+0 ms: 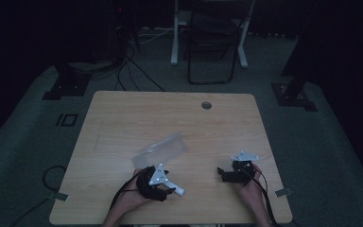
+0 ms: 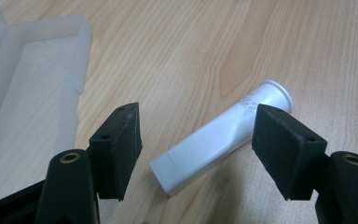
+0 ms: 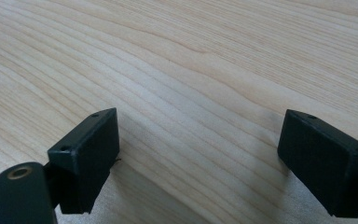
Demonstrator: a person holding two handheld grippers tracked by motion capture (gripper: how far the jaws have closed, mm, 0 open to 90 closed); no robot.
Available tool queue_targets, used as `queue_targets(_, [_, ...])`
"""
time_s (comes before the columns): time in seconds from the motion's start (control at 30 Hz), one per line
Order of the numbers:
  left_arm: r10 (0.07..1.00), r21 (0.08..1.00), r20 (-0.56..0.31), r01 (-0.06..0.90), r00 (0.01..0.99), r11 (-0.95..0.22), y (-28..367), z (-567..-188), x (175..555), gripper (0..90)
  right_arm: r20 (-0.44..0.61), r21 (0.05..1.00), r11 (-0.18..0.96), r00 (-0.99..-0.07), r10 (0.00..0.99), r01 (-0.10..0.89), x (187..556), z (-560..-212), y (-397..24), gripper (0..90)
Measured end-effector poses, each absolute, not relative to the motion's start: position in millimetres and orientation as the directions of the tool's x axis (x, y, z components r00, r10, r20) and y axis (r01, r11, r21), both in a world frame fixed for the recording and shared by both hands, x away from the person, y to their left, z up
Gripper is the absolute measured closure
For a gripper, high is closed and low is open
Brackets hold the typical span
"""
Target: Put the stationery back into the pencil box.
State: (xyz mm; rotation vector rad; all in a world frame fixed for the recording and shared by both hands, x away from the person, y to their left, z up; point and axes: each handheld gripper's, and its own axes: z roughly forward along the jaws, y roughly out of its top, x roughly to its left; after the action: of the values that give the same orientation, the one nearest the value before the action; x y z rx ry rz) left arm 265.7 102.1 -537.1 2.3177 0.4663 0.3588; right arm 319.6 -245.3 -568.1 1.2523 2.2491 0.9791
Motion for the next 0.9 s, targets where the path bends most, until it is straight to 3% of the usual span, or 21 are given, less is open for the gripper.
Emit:
queue_targets(0.37, [0.422,0.693,0.128,0.223,0.898,-0.685,93.3,-545.6,267.7,35.5,0.003,0.731,0.358,-0.527,0.85,0.581,319.6,-568.1,-245.3,12.6])
queue_targets(0.9, [0.443,0.685,0.121,0.248,0.888,-0.685,89.6,-549.5,274.7,58.7,0.003,0.731,0.358,-0.527,0.85,0.581,319.6,-568.1,-245.3,12.5])
